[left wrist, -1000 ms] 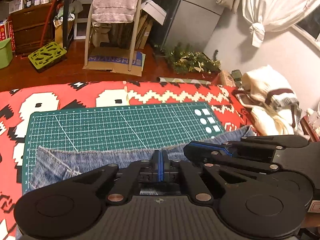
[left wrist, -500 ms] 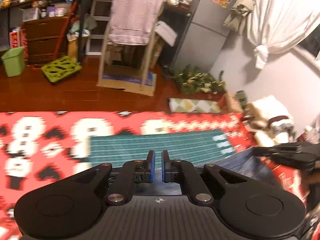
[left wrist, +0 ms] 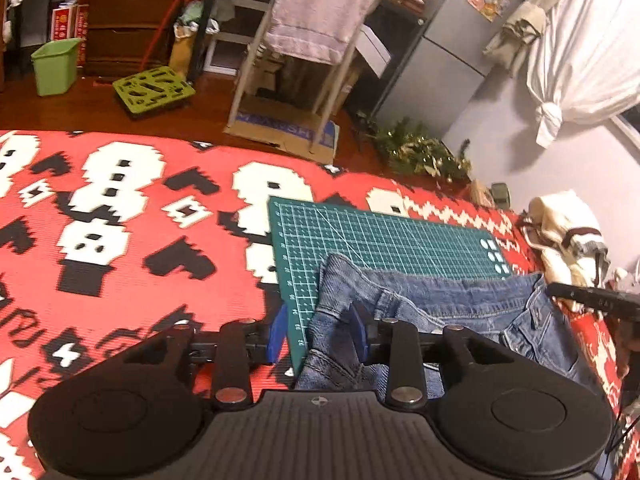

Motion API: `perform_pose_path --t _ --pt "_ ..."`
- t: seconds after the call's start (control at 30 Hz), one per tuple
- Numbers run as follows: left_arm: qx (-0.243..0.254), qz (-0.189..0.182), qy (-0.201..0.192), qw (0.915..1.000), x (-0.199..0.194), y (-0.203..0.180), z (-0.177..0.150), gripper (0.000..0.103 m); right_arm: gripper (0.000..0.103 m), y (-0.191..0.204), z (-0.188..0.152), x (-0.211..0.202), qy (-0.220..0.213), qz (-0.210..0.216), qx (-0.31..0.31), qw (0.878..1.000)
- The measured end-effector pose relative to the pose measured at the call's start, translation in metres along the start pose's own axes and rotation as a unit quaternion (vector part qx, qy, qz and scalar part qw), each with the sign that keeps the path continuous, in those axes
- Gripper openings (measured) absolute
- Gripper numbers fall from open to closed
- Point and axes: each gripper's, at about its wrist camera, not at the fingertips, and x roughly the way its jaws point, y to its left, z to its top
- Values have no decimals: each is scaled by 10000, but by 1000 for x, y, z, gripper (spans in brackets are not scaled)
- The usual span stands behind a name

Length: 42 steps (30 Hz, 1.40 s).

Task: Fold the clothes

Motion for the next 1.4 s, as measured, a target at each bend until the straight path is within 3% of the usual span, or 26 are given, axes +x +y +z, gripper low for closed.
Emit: perform_pose_path --t 0.13,0.2,0.33,0.47,0.5,0.53,0.7,0.9,1.03,1.2,1.4 --pt "340 255 64 9991 -1 -8 0 24 13 4 -1 -1 17 -57 -66 10000" --pt "629 312 98 9975 -4 -15 -2 11 13 3 -2 -2 8 -77 -38 10000" --pt "830 310 128 9960 -8 -19 -11 13 14 1 -5 -2 19 -69 14 10000" --pt "369 99 208 9991 -7 -10 -6 16 17 -1 -5 -1 49 -36 56 10000" --pt "336 76 234 9991 -7 -10 -6 16 23 -2 -5 0 73 -54 84 9999" --pt "335 73 254 9991 -7 -11 -5 12 24 -2 -5 1 95 -70 106 9999" --pt "759 478 125 9959 -10 -26 -11 6 24 0 -7 -1 92 -43 92 9999" --pt "780 658 -218 9945 -23 -29 -14 6 26 3 -3 -1 126 7 58 9999" --pt "825 754 -373 9930 -34 -28 -12 6 11 10 0 -3 72 85 -71 9999" --pt "845 957 -410 9910 -34 -22 -10 6 9 25 6 -3 -104 27 -268 9996" --pt "1083 1298 -147 9855 -10 -23 -18 6 9 31 5 17 40 -252 -380 9989"
